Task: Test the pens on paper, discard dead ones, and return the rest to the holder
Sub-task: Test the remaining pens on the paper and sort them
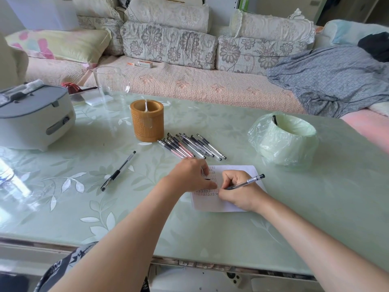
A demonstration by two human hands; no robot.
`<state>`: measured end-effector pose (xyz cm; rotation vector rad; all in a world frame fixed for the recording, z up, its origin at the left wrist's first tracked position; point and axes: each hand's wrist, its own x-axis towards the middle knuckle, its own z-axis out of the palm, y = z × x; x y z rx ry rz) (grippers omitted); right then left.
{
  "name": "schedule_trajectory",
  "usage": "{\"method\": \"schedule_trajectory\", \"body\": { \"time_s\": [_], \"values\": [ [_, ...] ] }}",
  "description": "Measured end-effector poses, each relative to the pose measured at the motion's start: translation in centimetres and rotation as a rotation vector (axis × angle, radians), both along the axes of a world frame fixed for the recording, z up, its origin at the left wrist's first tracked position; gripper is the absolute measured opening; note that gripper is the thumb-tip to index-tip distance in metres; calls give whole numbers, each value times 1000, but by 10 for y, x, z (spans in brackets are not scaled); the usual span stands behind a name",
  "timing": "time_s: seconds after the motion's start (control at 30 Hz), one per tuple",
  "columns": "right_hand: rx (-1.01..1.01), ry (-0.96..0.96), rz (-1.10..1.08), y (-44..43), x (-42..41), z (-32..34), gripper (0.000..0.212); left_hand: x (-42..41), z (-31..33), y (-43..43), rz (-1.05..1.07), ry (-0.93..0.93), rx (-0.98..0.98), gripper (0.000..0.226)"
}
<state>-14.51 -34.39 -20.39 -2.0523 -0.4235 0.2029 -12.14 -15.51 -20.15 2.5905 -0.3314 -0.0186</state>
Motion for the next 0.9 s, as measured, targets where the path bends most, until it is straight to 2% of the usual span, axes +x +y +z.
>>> {"method": "schedule_trajectory", "body": {
  "time_s": [0.33, 0.67, 0.77, 0.9],
  "values": [
    [-1, 19, 17, 0, 0, 0, 35, 0, 1, 0, 5, -2, -1, 41],
    [8, 39, 27, 2, -3, 5, 28, -2, 0, 0, 5, -10, -21, 40],
    [78, 91, -22, 0, -2, 8, 16, -3, 1, 1, 7, -4, -20, 40],
    [170, 177, -110, -2, 0, 10, 21, -4, 8, 4, -16, 49, -10, 36]
  ]
}}
